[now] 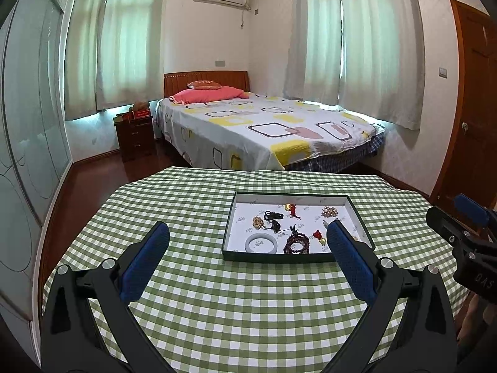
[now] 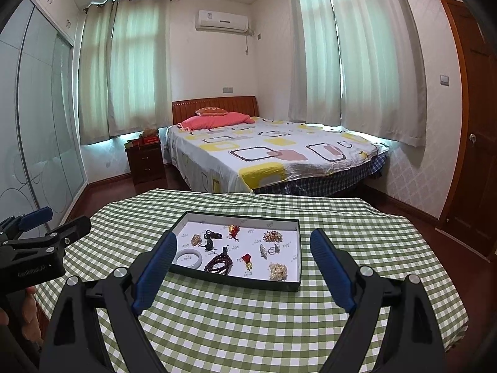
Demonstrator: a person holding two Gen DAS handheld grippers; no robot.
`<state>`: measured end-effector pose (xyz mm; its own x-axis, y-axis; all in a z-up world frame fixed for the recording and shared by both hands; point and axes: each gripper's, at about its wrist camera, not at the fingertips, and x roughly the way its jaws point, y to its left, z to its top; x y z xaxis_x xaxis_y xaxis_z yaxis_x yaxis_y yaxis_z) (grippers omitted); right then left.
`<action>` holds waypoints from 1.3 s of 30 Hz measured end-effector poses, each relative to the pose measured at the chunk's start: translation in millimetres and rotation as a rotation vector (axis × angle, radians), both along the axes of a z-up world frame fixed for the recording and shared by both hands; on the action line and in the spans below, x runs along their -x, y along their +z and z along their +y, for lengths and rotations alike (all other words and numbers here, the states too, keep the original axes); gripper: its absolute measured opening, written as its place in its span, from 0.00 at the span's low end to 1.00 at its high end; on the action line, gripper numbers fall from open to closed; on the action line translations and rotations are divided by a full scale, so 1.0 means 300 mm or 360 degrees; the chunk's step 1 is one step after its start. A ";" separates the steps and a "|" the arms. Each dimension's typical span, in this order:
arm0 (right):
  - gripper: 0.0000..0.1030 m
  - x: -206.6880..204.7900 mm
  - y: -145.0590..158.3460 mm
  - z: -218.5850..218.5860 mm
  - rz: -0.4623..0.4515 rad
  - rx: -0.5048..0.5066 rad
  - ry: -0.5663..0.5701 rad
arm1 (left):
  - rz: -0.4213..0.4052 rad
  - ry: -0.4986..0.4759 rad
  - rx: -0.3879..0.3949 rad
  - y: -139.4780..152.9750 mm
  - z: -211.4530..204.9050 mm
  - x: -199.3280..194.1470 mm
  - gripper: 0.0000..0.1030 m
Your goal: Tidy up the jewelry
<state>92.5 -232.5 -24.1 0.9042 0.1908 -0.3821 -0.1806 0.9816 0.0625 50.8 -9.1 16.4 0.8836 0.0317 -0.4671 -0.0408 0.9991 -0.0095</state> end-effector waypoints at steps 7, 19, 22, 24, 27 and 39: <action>0.82 0.001 0.002 0.000 -0.0002 0.0000 -0.0001 | 0.0003 -0.0002 -0.0001 0.004 0.001 0.002 0.96; 0.82 0.005 0.001 -0.002 0.0007 0.0001 0.0002 | 0.0010 -0.0003 0.0008 0.000 0.003 0.001 0.96; 0.82 0.006 0.001 -0.001 0.0007 0.0002 0.0003 | 0.0008 -0.0002 0.0006 0.000 0.005 0.002 0.96; 0.82 0.006 0.001 -0.001 0.0007 0.0003 0.0002 | 0.0001 -0.0002 0.0007 0.000 0.006 0.002 0.96; 0.82 0.006 0.001 -0.001 0.0007 0.0003 0.0002 | -0.0009 -0.0006 0.0010 0.001 0.005 0.007 0.96; 0.82 0.005 0.001 0.002 0.0005 0.0004 0.0003 | -0.0011 -0.0001 0.0015 0.002 0.010 0.011 0.96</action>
<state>90.9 -231.9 -23.9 0.9025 0.1916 -0.3857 -0.1825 0.9814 0.0604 47.5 -6.0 17.1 0.8869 0.0269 -0.4613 -0.0403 0.9990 -0.0192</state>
